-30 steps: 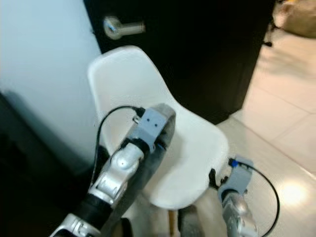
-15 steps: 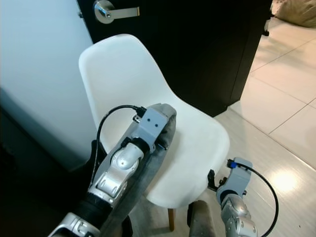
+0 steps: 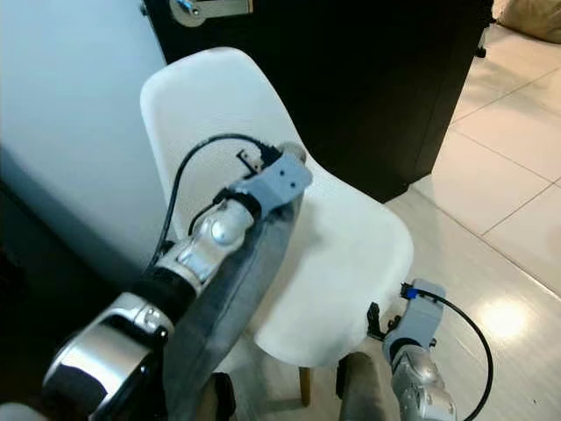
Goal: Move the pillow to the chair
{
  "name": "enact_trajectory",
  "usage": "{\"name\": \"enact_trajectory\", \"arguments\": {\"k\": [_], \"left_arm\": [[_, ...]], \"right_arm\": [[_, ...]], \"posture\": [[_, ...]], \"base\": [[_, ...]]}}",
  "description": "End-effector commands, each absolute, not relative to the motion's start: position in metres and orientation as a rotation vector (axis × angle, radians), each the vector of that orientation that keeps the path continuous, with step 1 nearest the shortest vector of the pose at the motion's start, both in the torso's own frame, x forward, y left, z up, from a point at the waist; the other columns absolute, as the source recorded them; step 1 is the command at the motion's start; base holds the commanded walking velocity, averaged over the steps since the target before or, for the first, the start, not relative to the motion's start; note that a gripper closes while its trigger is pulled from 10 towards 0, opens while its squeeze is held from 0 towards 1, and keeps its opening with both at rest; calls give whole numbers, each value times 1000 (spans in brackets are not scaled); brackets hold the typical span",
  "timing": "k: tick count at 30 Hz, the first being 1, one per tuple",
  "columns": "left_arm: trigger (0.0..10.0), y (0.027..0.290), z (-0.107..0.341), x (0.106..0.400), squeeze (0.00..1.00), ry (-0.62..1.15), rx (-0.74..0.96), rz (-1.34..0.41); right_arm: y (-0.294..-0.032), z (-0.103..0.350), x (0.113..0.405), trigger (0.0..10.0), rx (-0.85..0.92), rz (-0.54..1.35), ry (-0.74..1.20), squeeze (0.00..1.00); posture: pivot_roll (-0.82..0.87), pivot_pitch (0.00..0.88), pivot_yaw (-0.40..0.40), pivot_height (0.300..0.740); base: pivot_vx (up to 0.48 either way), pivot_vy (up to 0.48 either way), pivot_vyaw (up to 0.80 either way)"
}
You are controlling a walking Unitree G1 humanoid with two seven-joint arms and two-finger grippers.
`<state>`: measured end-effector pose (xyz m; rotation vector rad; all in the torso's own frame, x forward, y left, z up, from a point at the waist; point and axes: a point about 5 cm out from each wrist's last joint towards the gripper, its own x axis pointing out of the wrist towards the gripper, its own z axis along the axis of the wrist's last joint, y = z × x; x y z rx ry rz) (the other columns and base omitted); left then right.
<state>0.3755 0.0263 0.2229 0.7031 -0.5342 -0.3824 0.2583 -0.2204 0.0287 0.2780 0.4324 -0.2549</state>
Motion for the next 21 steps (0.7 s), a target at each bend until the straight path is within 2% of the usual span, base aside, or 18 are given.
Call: {"name": "enact_trajectory", "arguments": {"k": [1,6,11,21], "left_arm": [[10000,12,234,371,0,-627,727,-410],[10000,-5,233,364,0,-667,696,-462],[10000,-36,245,344,0,-790,615,-559],[10000,-54,276,339,0,-922,654,-588]], "right_arm": [[-222,27,253,10000,276,-271,438,0],[-224,27,250,10000,274,-279,439,0],[-223,26,250,10000,273,-280,439,0],[-221,27,249,10000,274,-280,437,0]], "posture": [[-129,139,71,558],[-128,145,72,558],[-123,146,69,558],[-126,149,75,558]], "base": [[0,0,0],[0,0,0],[0,0,0],[0,0,0]]}}
